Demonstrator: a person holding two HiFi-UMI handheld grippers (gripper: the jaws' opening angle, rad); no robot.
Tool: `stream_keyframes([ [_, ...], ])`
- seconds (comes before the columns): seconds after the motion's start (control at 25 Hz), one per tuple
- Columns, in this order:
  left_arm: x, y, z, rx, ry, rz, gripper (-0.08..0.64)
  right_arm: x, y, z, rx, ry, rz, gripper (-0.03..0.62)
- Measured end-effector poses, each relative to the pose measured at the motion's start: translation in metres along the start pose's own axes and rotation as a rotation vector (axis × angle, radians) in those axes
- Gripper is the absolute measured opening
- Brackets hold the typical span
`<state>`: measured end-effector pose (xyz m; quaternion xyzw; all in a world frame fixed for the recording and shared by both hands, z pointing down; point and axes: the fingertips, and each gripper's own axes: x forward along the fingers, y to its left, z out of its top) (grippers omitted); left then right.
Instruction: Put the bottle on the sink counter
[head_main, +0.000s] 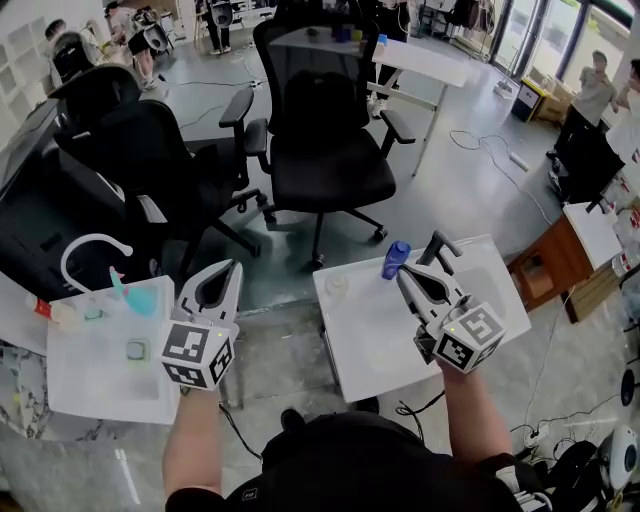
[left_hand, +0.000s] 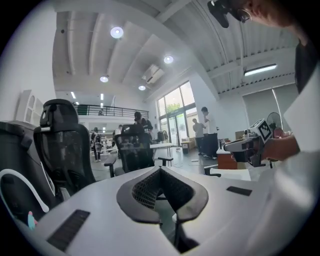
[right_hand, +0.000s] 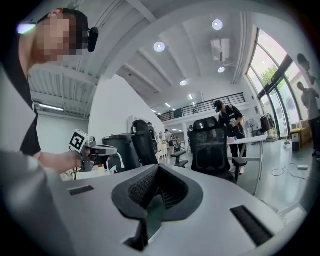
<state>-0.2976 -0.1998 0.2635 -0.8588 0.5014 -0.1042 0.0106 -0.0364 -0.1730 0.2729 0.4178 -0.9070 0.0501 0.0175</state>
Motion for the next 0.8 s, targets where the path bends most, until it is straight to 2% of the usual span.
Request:
stream_keyframes([
  [0.16, 0.011, -0.019, 0.004, -0.045, -0.033, 0.018, 0.006, -0.001, 0.003, -0.001, 0.017, -0.003, 0.027, 0.014],
  [0.36, 0.024, -0.037, -0.006, -0.108, -0.022, 0.023, 0.008, -0.003, 0.014, -0.009, 0.025, -0.004, 0.088, 0.014],
  [0.8, 0.028, -0.068, -0.027, -0.134, 0.019, -0.015, 0.008, -0.014, 0.017, -0.027, 0.054, 0.021, 0.102, 0.013],
])
